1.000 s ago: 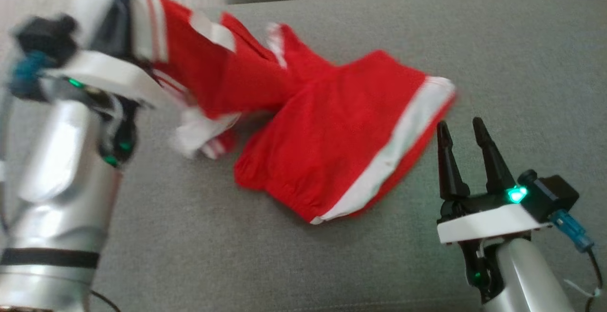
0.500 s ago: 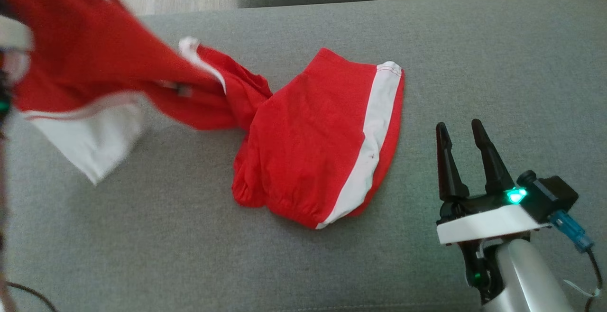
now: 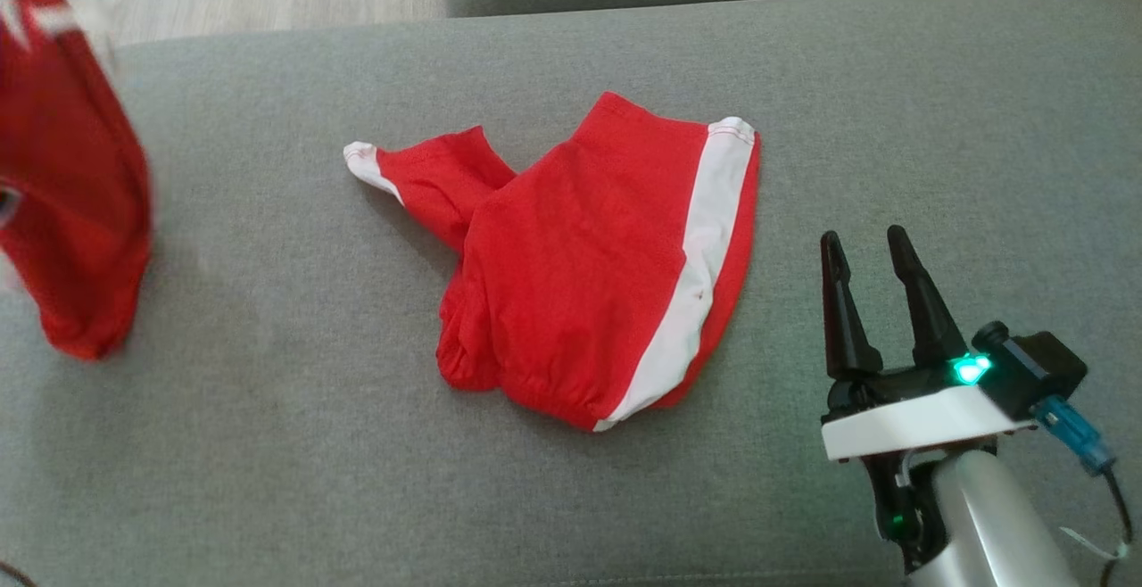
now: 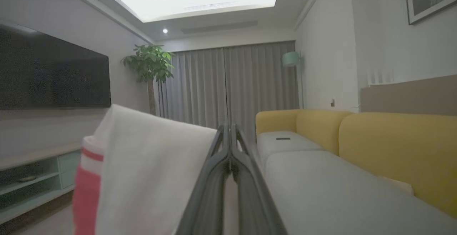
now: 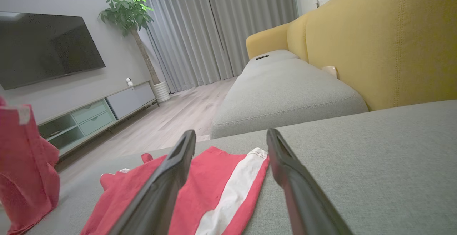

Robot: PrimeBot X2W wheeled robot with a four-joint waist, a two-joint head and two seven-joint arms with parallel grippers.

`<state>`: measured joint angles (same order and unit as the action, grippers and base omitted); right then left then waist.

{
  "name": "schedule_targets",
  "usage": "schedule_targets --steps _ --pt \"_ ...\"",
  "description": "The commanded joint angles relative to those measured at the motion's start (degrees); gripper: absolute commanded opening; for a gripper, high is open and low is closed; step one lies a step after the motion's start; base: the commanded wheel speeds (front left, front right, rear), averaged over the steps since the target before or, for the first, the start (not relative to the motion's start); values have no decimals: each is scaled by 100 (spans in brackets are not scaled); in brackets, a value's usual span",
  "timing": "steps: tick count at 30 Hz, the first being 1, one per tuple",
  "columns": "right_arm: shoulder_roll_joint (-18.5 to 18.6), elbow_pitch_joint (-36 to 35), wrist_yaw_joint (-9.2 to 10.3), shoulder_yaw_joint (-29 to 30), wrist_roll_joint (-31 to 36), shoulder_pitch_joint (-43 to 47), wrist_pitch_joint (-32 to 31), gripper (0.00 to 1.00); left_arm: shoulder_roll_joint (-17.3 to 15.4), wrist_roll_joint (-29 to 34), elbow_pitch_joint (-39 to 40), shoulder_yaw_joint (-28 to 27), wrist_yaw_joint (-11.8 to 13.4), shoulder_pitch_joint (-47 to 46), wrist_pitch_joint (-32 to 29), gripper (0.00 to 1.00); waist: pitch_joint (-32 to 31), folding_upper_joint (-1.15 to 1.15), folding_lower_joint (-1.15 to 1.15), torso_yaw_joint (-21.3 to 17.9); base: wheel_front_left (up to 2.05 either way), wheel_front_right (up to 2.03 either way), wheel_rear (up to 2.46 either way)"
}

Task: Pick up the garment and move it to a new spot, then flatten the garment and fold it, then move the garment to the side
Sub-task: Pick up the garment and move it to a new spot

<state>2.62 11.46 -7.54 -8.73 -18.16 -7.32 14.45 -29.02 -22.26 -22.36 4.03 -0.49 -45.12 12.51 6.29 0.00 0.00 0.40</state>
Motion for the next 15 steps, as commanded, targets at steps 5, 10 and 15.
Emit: schedule_targets --steps 5,10,15 --pt "26 -162 5 -167 -10 -105 55 100 -45 -12 -385 6 133 718 -240 0 5 0 0 -96 0 0 0" --pt "26 -168 5 -162 -8 -124 55 100 301 -239 -1235 -22 314 1565 -315 0 39 0 0 -216 0 0 0" --pt "26 -161 5 -143 23 -90 55 100 644 -374 -2040 124 221 1983 -400 36 38 0 0 -257 0 0 0"
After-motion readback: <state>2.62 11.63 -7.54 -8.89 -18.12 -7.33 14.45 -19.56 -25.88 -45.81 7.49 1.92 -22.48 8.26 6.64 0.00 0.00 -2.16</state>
